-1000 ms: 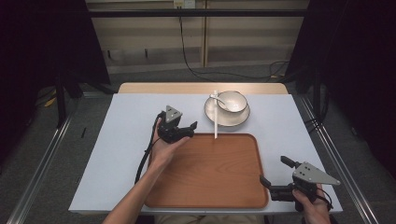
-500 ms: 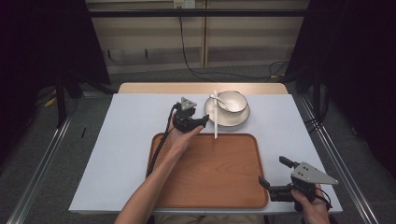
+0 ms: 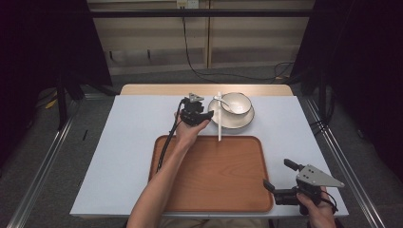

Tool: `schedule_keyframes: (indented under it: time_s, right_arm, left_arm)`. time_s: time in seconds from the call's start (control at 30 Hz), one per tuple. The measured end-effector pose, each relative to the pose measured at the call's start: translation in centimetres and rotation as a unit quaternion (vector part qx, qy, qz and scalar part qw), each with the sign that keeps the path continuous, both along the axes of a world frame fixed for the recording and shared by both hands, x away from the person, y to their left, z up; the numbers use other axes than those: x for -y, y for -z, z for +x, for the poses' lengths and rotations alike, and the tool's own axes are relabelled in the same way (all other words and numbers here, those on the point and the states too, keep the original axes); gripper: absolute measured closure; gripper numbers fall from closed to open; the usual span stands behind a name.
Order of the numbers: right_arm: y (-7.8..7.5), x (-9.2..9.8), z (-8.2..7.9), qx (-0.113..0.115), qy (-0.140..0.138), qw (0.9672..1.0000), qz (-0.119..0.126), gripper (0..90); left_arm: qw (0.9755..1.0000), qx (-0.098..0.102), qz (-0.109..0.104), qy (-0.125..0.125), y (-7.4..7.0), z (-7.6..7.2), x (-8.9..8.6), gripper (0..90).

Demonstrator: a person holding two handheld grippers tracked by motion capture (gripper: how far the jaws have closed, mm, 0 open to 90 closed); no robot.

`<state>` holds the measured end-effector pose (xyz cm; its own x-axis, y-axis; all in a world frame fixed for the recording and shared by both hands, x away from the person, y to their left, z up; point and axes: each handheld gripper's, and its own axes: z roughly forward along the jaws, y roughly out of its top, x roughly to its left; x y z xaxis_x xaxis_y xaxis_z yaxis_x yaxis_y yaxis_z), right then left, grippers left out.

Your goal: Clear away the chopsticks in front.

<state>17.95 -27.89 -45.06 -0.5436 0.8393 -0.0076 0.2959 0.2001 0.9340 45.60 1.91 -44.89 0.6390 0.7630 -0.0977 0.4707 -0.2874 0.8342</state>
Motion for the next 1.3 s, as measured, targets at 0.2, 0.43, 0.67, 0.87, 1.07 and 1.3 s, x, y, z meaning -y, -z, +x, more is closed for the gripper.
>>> schedule_keyframes:
  time_s: [0.2,0.43,0.67,0.87,1.07,1.3]
  right_arm:
    - [0.0,0.0,0.0,-0.003,0.001,1.0,0.004,0.2]
    - [0.1,0.1,0.0,0.0,0.003,1.0,0.005,0.2]
    - [0.1,0.1,0.0,0.0,0.005,1.0,0.005,0.2]
    - [0.1,0.1,0.0,-0.001,0.006,1.0,0.007,0.2]
    - [0.1,0.3,-0.1,-0.001,0.009,0.9999,0.01,0.2]
    - [0.1,0.4,-0.2,0.001,0.012,0.9999,0.011,0.2]
  left_arm:
    - [0.9998,-0.018,0.011,0.0,0.6,0.9,1.2,56.5]
    - [0.9994,-0.02,0.025,0.011,0.2,1.2,2.3,59.8]
    - [0.9988,-0.026,0.035,0.023,0.1,1.1,3.1,64.4]
    - [0.9988,-0.03,0.034,0.019,0.4,1.7,3.7,65.9]
    - [0.999,-0.025,0.033,0.016,0.6,1.9,3.9,71.0]
    - [0.9988,-0.036,0.029,0.017,1.0,2.2,3.9,71.8]
